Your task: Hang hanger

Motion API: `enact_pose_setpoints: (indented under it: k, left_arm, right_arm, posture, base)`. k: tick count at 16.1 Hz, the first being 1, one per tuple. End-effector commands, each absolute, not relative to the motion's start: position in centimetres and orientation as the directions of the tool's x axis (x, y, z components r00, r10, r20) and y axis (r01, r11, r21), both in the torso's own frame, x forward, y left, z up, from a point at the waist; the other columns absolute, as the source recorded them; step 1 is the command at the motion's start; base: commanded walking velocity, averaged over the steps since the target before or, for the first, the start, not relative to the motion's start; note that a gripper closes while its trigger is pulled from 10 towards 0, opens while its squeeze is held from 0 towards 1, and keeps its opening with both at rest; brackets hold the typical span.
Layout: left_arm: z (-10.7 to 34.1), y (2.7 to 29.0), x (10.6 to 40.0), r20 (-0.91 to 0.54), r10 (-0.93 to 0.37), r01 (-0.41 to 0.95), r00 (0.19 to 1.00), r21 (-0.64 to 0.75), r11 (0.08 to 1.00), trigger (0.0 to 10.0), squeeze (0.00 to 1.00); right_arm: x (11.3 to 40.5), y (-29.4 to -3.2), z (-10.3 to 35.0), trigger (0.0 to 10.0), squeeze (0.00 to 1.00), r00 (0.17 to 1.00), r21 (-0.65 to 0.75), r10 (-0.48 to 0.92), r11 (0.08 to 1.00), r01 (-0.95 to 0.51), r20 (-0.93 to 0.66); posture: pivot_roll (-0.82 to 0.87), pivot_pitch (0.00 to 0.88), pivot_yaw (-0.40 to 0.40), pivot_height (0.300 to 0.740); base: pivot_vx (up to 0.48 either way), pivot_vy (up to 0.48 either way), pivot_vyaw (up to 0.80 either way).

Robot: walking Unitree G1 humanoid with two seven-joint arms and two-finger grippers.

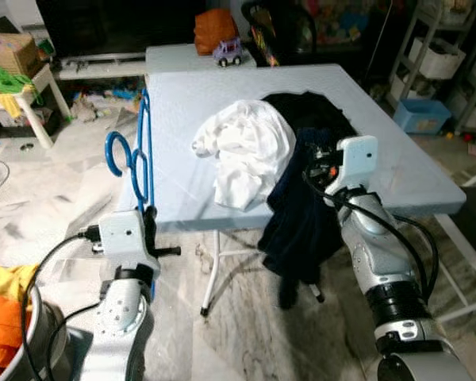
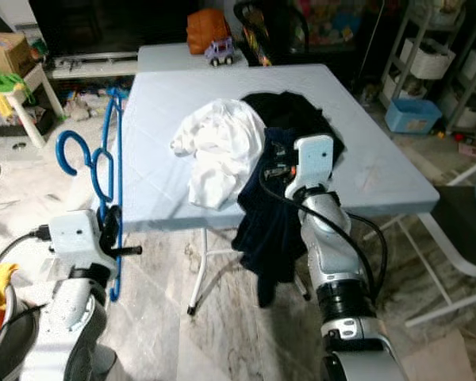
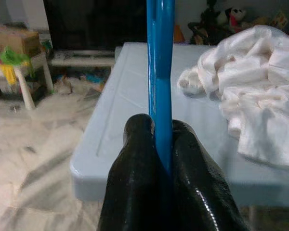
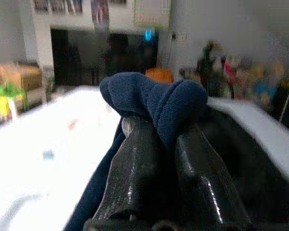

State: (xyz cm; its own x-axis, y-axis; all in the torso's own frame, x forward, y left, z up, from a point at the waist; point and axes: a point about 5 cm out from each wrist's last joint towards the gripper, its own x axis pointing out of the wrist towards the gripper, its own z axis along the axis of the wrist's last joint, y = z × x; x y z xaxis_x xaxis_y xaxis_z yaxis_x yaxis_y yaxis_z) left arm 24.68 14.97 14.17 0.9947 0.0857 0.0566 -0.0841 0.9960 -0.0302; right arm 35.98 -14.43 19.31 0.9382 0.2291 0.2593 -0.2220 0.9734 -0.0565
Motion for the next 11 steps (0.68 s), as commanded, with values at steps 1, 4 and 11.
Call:
enact_pose_setpoints:
  k: [1,4,11]
  left_arm:
    - [15.39,14.83,24.73,0.1,0.072,-0.07,0.992,-0.021,0.997,10.0,0.0]
    - [15.15,15.01,24.64,0.095,0.071,-0.069,0.993,-0.021,0.997,10.0,0.0]
    - [15.03,14.56,24.55,0.083,0.069,-0.066,0.994,-0.029,0.997,10.0,0.0]
  right_arm:
    - [36.09,-14.09,23.0,10.0,0.0,0.894,-0.064,0.234,0.972,-0.227,0.382]
    - [36.3,-14.01,22.85,10.0,0.0,0.898,-0.055,0.235,0.971,-0.232,0.371]
    - [36.25,-13.52,22.58,10.0,0.0,0.902,-0.048,0.25,0.967,-0.249,0.352]
  posture:
    - [0.01,0.0,-0.022,0.74]
    - [0.02,0.0,-0.03,0.74]
    - [0.02,0.0,-0.035,0.74]
  base:
    - [0.262,0.0,0.0]
    - [0.281,0.0,0.0]
    - [0.291,0.0,0.0]
